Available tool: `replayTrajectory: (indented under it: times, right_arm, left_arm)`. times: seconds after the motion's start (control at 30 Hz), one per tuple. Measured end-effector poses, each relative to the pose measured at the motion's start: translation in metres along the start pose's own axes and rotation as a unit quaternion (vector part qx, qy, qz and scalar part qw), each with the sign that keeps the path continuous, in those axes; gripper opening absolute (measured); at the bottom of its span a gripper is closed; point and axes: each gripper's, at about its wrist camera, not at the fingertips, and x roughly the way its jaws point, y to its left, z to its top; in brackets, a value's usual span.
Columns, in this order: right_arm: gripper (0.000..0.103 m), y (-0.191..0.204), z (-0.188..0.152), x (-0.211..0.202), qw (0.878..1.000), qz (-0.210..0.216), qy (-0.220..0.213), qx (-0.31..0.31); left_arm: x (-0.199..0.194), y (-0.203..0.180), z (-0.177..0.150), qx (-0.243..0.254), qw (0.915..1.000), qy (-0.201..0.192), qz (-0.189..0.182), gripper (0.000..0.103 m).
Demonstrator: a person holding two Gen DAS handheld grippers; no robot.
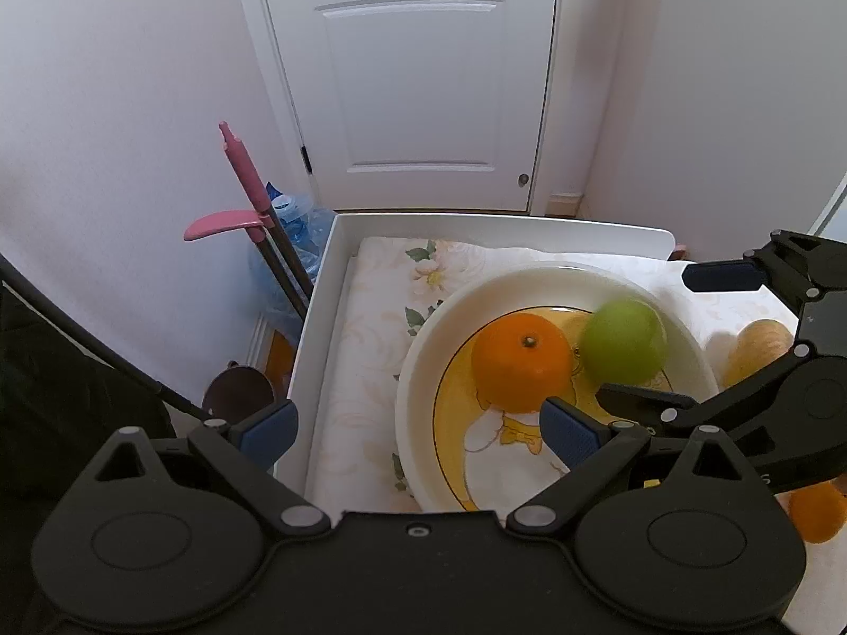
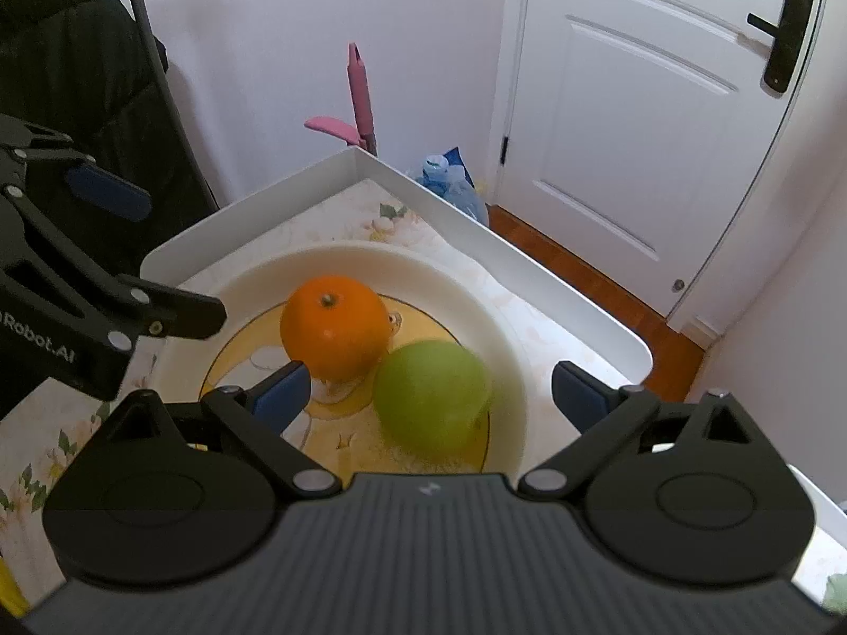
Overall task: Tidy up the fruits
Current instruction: 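Lower the orange onto the plate while the right tool places the green apple, then move both open tools back toward the remaining fruit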
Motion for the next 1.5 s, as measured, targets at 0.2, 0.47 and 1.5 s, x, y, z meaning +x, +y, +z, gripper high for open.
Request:
replayTrajectory:
  times: [0.2, 0.47, 1.5]
  right_arm:
    - [0.103, 0.002, -0.006, -0.017, 1.000, -0.013, -0.014, 0.000]
    - [0.103, 0.007, -0.025, -0.067, 0.997, -0.057, -0.054, 0.016]
    - [0.103, -0.085, -0.202, -0.237, 0.983, -0.126, -0.036, 0.125]
  left_arm:
    - [-0.009, -0.002, -0.002, 0.000, 1.0000, -0.005, -0.006, 0.100]
    - [-0.037, -0.010, -0.010, -0.002, 0.9995, -0.031, -0.010, 0.100]
    - [-0.105, -0.193, -0.096, -0.010, 0.9955, -0.089, -0.029, 0.098]
